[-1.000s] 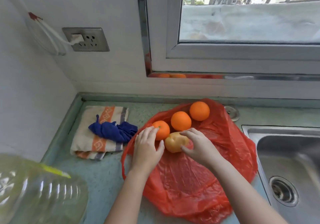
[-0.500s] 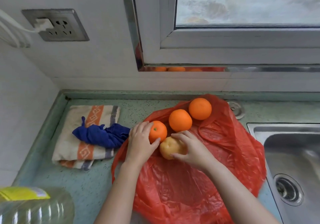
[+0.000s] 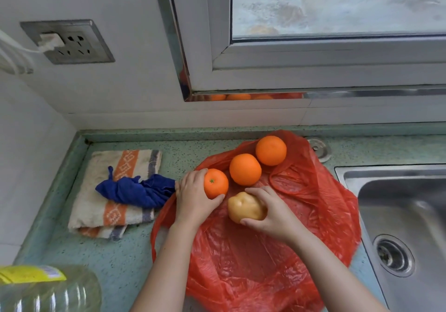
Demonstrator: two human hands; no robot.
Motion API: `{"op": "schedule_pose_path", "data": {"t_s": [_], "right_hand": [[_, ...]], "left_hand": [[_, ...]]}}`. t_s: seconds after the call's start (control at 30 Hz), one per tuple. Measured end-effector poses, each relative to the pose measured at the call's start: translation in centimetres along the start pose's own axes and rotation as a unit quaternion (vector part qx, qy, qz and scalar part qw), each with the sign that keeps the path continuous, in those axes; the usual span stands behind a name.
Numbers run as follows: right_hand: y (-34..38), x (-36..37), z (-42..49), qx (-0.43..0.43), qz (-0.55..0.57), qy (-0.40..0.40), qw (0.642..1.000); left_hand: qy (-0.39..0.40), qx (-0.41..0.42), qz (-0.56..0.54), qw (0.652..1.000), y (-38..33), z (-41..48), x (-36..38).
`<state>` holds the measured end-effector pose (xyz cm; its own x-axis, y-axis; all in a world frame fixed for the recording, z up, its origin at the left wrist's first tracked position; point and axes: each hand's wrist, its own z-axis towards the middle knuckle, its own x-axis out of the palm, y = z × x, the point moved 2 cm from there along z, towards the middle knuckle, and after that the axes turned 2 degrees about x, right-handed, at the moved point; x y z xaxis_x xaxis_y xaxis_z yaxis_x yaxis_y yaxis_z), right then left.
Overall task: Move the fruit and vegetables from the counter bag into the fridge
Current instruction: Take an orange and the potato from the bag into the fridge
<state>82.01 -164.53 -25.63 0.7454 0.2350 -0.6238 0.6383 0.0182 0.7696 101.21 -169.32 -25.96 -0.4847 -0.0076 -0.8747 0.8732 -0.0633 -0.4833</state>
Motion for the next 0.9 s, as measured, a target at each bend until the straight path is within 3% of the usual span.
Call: {"op": "schedule_pose_path", "data": {"t_s": [0.27, 0.57, 0.9], "right_hand": [[1.9, -4.0, -5.1, 0.018, 0.008, -0.088, 0.996], [6.3, -8.0, -13.8, -0.011, 0.01, -0.18, 0.984], [6.8, -10.1, -24.3, 0.008, 0.052, -0.289, 0.956]], "left_hand": [[-0.049, 0.014, -0.101, 0.994, -3.6, -5.0, -3.8], [-0.081, 0.068, -0.264, 0.959, -8.4, -13.6, -9.9], [0.023, 0.124, -0.381, 0.916, -13.7, -19.2, -9.4]]}}
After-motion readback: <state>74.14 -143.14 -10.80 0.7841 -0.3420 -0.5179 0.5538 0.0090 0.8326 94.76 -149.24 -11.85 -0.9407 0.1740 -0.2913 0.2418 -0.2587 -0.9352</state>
